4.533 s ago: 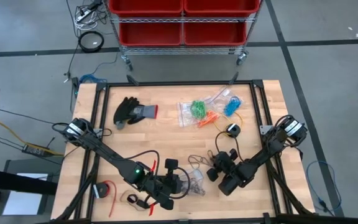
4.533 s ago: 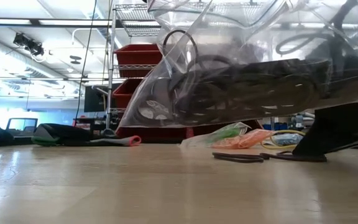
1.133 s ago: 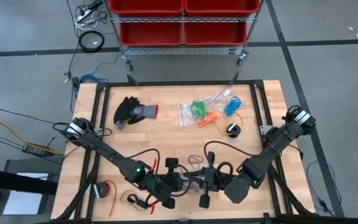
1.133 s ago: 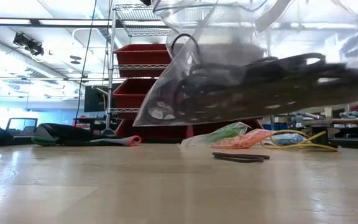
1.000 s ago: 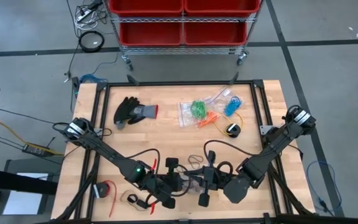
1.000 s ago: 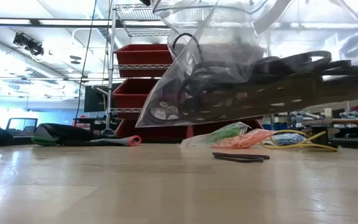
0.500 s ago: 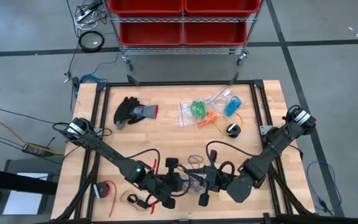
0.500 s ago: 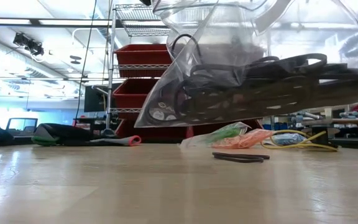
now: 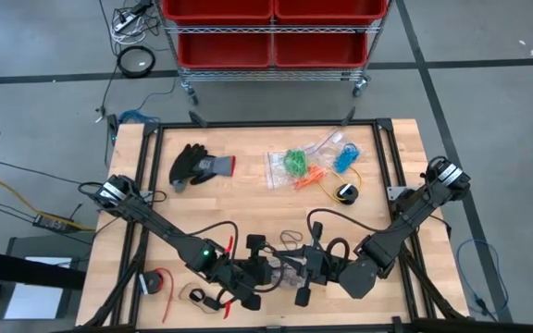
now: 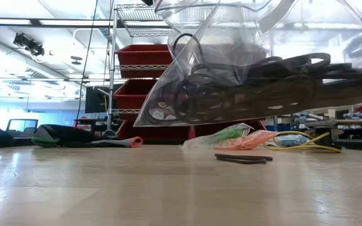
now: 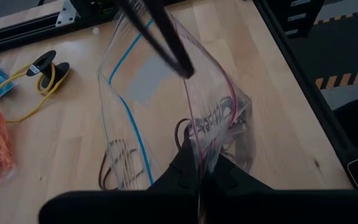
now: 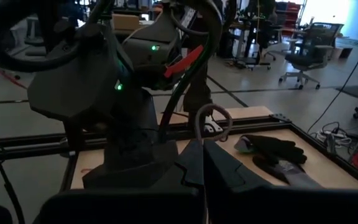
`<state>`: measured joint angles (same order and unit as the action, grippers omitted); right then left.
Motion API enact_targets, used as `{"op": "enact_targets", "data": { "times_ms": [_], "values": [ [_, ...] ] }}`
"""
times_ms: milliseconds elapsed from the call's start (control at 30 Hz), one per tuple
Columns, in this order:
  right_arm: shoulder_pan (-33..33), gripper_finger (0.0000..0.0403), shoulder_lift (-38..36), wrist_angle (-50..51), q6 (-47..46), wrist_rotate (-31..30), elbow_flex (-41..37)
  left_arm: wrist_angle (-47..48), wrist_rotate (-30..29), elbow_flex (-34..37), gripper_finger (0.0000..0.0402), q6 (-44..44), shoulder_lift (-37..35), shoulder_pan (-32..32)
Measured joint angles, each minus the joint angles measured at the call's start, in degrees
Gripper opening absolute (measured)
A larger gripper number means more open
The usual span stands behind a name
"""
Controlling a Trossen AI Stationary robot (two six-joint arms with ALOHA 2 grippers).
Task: Sort rubber bands
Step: Put the black rubber band into the transparent zip bag
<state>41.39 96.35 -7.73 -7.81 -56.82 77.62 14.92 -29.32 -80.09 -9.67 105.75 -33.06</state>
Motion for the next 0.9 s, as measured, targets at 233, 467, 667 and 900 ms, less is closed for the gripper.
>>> {"op": "enact_targets", "data": {
  "times_ms": [233,467,667,900],
  "values": [
    [0.0,0.0,0.0,0.1,-0.1,0.6,0.0,0.0,0.0,0.0,0.0002,0.0,0.0,0.0],
    [0.0,0.0,0.0,3.1,-3.5,1.1,0.0,0.0,0.0,0.0,0.0002,0.0,0.0,0.0],
    [0.0,0.0,0.0,8.3,-10.7,3.4,0.0,0.0,0.0,0.0,0.0002,0.0,0.0,0.0],
    [0.0,0.0,0.0,14.7,-19.2,7.4,0.0,0.0,0.0,0.0,0.0002,0.2,0.0,0.0]
  ]
}}
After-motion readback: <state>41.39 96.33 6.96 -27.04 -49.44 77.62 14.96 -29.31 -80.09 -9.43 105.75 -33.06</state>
